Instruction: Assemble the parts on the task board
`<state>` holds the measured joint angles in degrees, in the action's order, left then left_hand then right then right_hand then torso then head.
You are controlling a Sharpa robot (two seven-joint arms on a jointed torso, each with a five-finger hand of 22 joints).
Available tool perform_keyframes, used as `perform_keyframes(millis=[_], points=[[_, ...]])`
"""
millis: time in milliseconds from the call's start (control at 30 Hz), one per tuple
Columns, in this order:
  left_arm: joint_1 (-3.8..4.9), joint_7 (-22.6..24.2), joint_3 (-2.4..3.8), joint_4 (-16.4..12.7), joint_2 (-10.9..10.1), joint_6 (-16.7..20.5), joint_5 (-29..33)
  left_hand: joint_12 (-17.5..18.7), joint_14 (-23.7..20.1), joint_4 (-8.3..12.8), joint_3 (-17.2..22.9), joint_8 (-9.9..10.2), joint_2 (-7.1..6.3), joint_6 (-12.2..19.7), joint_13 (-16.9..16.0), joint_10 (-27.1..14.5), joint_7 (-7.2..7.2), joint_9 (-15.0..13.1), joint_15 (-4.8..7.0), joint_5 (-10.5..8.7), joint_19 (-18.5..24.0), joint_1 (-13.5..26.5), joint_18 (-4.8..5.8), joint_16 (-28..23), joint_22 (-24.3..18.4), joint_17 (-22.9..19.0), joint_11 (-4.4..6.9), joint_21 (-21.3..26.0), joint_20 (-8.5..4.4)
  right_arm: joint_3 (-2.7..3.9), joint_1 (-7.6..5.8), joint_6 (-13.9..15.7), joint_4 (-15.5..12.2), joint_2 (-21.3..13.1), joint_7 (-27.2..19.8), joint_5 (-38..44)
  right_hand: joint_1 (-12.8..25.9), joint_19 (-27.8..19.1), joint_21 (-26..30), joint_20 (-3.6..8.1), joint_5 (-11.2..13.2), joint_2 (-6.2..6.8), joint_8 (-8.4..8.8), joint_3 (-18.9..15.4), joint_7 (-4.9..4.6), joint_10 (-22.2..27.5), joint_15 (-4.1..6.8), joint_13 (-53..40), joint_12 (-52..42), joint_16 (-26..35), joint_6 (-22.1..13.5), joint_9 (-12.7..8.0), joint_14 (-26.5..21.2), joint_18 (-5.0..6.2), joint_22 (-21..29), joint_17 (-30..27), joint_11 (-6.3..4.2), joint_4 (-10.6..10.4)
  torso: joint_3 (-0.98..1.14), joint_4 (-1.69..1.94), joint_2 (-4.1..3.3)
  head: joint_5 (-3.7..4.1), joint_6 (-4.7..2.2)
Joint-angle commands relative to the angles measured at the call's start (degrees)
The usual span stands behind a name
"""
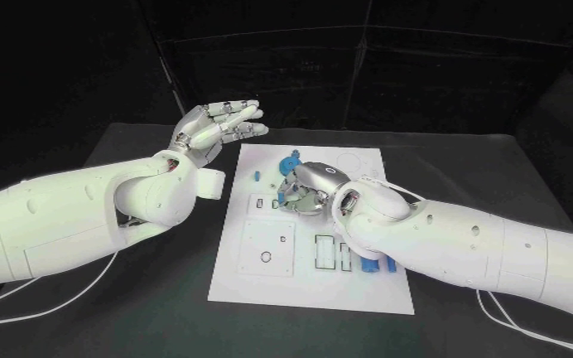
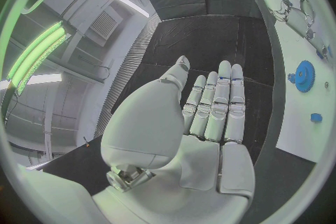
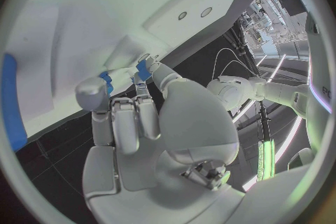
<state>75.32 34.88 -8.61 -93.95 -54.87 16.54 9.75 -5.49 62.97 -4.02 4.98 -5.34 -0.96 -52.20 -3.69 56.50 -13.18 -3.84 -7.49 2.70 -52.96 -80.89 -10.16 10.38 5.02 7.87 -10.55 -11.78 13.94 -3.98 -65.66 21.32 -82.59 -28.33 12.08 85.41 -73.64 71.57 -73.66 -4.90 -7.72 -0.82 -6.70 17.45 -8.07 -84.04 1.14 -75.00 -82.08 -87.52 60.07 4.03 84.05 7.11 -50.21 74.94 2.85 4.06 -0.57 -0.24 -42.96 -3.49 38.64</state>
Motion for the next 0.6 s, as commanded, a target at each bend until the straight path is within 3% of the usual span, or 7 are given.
perform_keyframes(millis=[33, 600], points=[[0.08, 0.17, 0.04, -0.11, -0.06, -0.26, -0.12, 0.33, 0.29, 0.34, -0.02, 0.17, 0.5, 0.01, -0.06, 0.17, -1.07, 0.0, -0.17, -0.06, -0.24, 0.1, -0.17, -0.34, -0.08, 0.09, -0.31, 0.36, -0.02, 0.01, 0.05, -1.27, 0.13, 0.17, 0.04, 1.48, 0.03, 0.03, -0.25, 0.26, -0.26, -0.15, -0.18, -0.02, 0.73, -0.19, 0.45, -5.44, -0.2, -0.06, 1.01, 0.05, 4.48, -0.01, -0.05, 7.69, -0.38, -0.16, -0.03, 0.02, 0.01, 0.02, 0.15], [0.08, 0.12, 0.04, -0.36, -0.15, -0.43, -0.12, 0.4, 0.29, 0.39, -0.07, 0.25, 0.5, 0.08, -0.05, 0.13, -1.12, 0.02, -0.19, -0.06, -0.27, 0.14, -0.17, -0.4, -0.11, 0.09, -0.35, 0.41, -0.01, 0.01, 0.26, -3.16, 0.67, 0.31, 1.19, 2.18, 0.6, -0.01, -0.18, 0.3, -0.79, 0.39, -0.12, -0.21, 0.75, -0.15, 0.48, -5.4, -0.13, -0.02, 1.08, 0.04, 4.45, 0.0, 0.06, 7.59, -0.39, -0.37, 0.05, 0.0, 0.01, -0.26, 0.46]])
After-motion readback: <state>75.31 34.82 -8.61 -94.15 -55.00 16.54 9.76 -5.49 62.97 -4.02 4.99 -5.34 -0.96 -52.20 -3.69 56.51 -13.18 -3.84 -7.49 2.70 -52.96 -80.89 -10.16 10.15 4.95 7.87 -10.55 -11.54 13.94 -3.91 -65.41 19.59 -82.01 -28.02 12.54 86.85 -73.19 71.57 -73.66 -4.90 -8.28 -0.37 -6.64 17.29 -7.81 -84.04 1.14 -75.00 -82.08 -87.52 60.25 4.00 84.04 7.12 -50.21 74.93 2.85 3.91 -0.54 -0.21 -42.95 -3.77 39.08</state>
